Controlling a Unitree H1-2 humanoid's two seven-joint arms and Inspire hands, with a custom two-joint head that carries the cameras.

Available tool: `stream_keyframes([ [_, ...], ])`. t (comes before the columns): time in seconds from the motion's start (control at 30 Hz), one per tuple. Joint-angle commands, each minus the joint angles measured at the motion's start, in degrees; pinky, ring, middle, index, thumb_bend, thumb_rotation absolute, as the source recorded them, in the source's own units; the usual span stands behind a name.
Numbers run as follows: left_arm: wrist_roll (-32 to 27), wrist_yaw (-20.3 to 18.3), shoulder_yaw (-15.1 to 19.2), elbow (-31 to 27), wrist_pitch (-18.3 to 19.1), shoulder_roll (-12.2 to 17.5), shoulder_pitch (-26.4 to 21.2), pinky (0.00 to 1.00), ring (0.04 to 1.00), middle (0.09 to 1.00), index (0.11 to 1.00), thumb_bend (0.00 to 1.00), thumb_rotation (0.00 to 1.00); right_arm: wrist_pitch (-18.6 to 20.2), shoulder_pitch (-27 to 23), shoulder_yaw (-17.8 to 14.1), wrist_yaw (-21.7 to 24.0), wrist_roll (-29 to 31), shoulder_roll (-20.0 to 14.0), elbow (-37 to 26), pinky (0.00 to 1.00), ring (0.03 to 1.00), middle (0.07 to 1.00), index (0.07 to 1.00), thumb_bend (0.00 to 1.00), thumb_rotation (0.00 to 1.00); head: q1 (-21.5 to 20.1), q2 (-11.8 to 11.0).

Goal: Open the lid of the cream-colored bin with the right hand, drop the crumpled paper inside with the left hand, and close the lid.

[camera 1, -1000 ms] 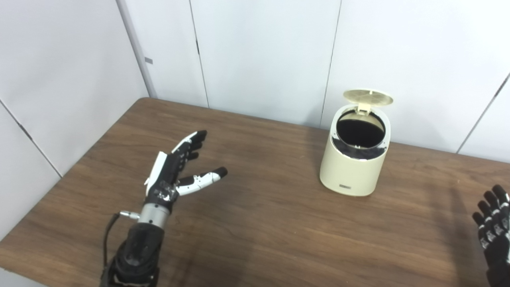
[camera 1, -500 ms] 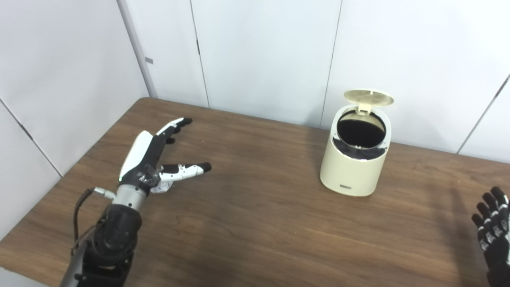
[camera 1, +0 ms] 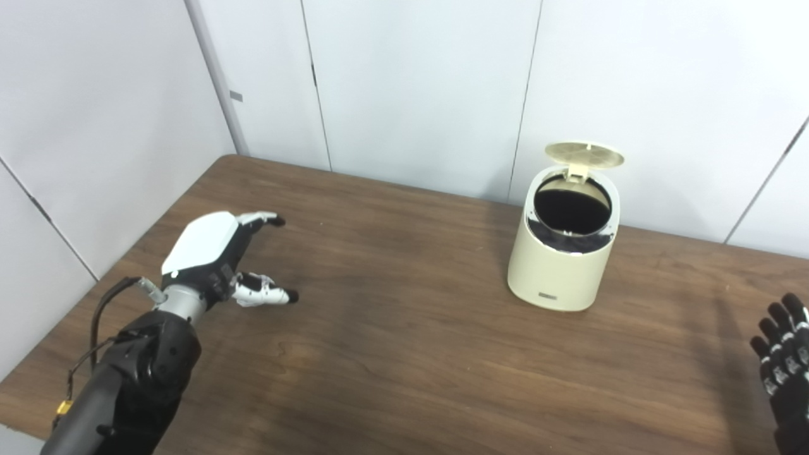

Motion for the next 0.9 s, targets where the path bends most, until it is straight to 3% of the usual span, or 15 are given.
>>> stream_keyframes([
  [0.0,2.1,0.9,1.0,-0.6,-0.3,2.4,-0.8,0.79,0.884,0.876,0.831,0.98,0.22,-1.6,-1.5,-0.2,0.4,0.2,-0.7,-0.5,1.00,0.998,0.993,1.000,0.51,1.00,0.0,-0.1],
  [0.3,5.6,0.6,1.0,1.4,-0.9,2.2,-0.9,0.77,0.870,0.870,0.824,0.96,0.27,-2.0,-1.3,-0.2,0.7,0.0,-0.9,0.1,1.00,1.000,0.988,0.997,0.52,1.00,0.0,0.1],
  [0.53,5.6,1.2,1.5,3.5,-0.6,1.3,-1.5,0.73,0.868,0.861,0.813,0.93,0.22,-1.8,-1.3,-0.3,0.8,0.4,-1.0,-0.1,1.00,0.993,0.982,0.989,0.53,1.00,-0.1,0.1],
  [0.87,6.7,-4.4,3.5,4.1,0.7,-0.8,-3.3,0.75,0.862,0.852,0.801,0.89,0.19,-1.6,-1.3,-0.6,0.8,1.0,-0.6,-0.5,1.00,0.994,0.979,0.985,0.53,1.00,-0.3,0.6],
])
